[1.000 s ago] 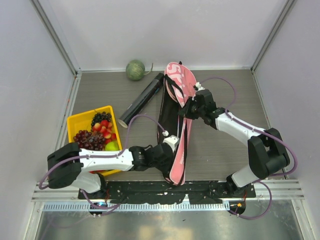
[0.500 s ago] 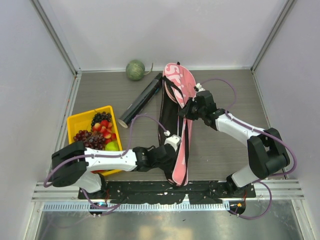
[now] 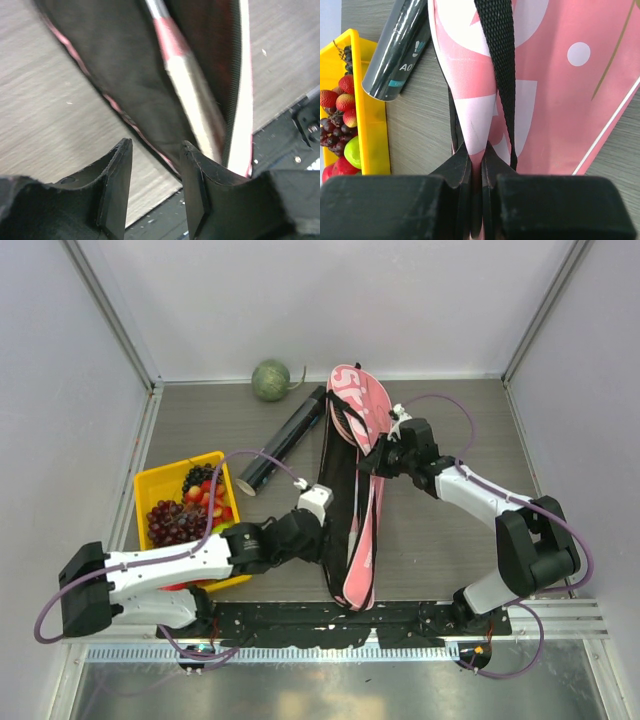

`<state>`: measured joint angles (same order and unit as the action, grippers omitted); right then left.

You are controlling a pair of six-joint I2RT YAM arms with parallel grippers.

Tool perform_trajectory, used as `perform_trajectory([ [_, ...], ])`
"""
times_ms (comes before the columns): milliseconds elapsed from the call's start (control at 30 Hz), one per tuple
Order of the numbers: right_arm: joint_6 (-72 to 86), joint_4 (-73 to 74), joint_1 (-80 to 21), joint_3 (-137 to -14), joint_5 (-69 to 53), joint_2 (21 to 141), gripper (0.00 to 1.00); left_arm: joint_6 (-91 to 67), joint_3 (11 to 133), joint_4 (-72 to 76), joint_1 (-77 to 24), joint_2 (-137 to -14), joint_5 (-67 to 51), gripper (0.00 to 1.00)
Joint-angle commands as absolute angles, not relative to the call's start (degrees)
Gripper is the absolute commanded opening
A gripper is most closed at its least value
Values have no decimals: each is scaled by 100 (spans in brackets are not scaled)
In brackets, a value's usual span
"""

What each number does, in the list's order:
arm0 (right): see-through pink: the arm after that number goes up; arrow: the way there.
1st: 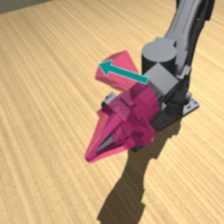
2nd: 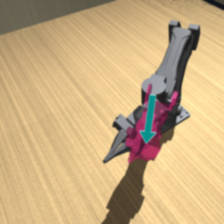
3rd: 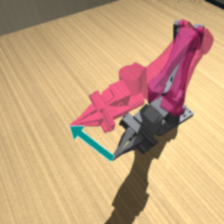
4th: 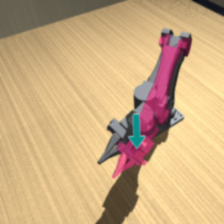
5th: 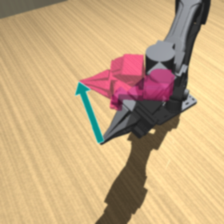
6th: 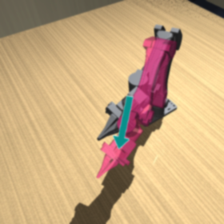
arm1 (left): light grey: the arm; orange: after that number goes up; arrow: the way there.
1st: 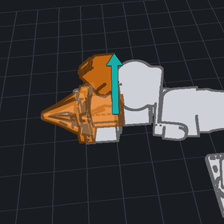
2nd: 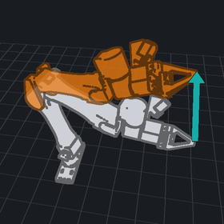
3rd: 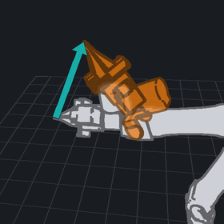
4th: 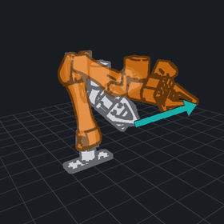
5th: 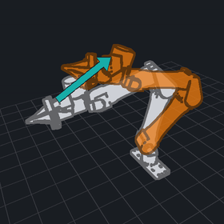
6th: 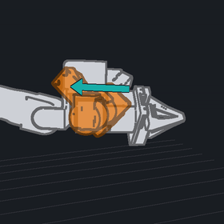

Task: Pack up the badminton gear

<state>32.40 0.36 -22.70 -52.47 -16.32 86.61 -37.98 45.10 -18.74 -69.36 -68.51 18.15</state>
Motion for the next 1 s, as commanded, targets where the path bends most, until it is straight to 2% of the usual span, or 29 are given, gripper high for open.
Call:
perform_trajectory([
  [0,2831,-633,-2215,-5309,-2363,8358,5,-3533,4325,-2233,-6216,-6505,1830,47],
  [200,1874,508,-2189,-5739,-2391,8420,5,-2945,4543,-2013,-5249,-6214,1381,53],
  [400,733,1678,-2101,-6705,-1767,8674,6,-2698,5053,-2004,-4641,-6636,1151,51],
  [633,-1201,3381,-1882,-7926,-2056,9394,8,-2576,5589,-2205,-3930,-6645,914,52],
  [800,-2293,3682,-1600,-8322,-2443,9501,7,-2109,6344,-2732,-3595,-6609,1159,57],
  [967,-3574,3981,-1433,-8420,-2873,9449,6,-2881,6662,-2945,-3060,-6574,968,63],
])
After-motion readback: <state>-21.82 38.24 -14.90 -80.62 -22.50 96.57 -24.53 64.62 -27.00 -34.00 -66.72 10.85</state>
